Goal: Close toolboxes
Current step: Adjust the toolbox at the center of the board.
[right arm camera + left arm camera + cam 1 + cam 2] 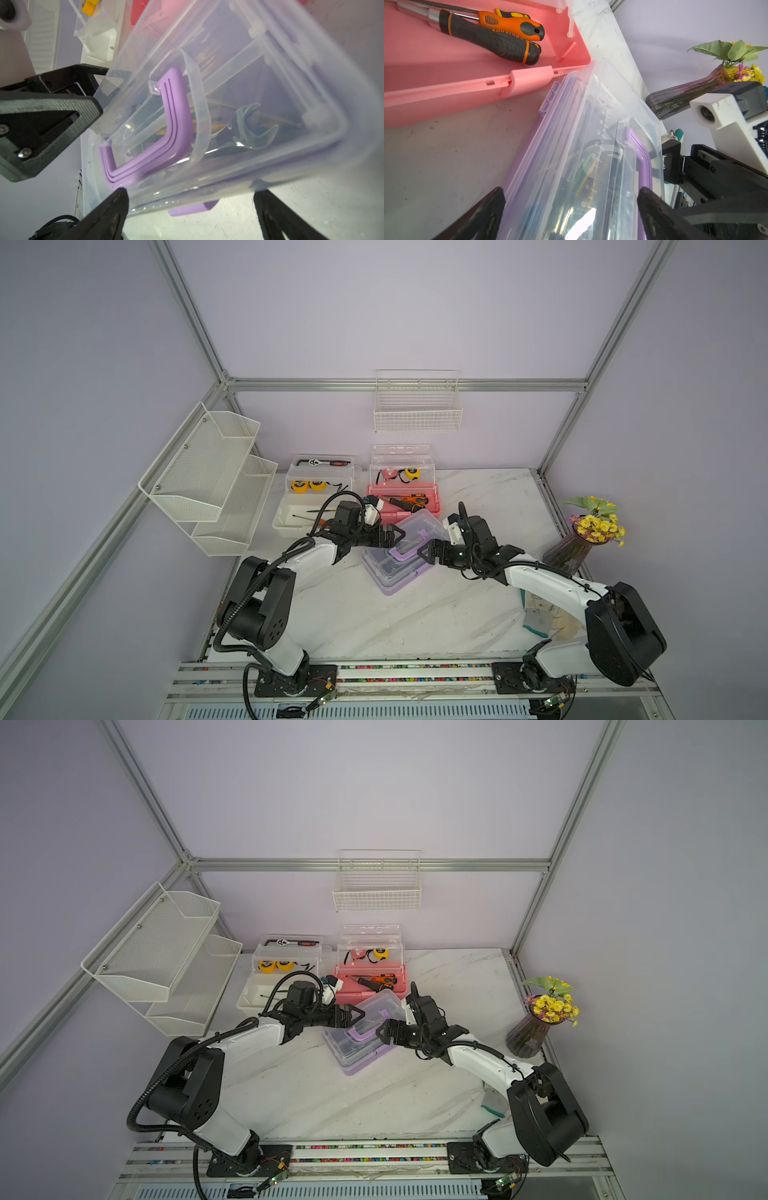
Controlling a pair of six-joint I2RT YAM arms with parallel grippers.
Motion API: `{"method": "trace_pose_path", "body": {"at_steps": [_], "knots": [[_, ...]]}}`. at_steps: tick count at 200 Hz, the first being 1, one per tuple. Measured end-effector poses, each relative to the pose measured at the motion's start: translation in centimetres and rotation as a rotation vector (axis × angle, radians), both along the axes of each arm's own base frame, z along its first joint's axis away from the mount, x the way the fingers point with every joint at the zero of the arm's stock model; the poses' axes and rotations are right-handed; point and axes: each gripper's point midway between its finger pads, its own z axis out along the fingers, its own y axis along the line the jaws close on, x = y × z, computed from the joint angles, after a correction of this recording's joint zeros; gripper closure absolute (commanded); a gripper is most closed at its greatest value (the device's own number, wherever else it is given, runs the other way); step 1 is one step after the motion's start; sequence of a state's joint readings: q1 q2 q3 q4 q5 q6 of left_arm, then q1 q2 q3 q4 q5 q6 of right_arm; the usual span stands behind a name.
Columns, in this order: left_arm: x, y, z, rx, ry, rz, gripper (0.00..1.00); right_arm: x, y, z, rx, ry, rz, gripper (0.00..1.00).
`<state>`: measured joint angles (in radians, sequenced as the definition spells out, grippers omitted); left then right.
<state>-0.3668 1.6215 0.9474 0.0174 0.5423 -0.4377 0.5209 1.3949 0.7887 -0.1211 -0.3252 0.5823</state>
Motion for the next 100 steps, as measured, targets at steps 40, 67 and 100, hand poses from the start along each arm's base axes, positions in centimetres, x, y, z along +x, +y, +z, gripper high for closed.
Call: {"method": "trace_pose_path", "body": {"at_steps": [40, 67, 100], "knots": [[0.4, 1.0, -0.3, 0.01, 0.027, 0.034, 0.0, -2.2, -1.4, -1.1, -0.016, -0.185, 0.05, 0.1], [1.9, 0.6, 0.8, 0.003, 0.016, 0.032, 0.0, -3.7, -0.6, -2.0, -0.054, -0.309, 0.115, 0.15], [3.3, -0.1, 2.1, -0.015, -0.011, 0.023, 0.0, -5.5, 0.8, -3.0, -0.129, -0.48, 0.209, 0.15]]}}
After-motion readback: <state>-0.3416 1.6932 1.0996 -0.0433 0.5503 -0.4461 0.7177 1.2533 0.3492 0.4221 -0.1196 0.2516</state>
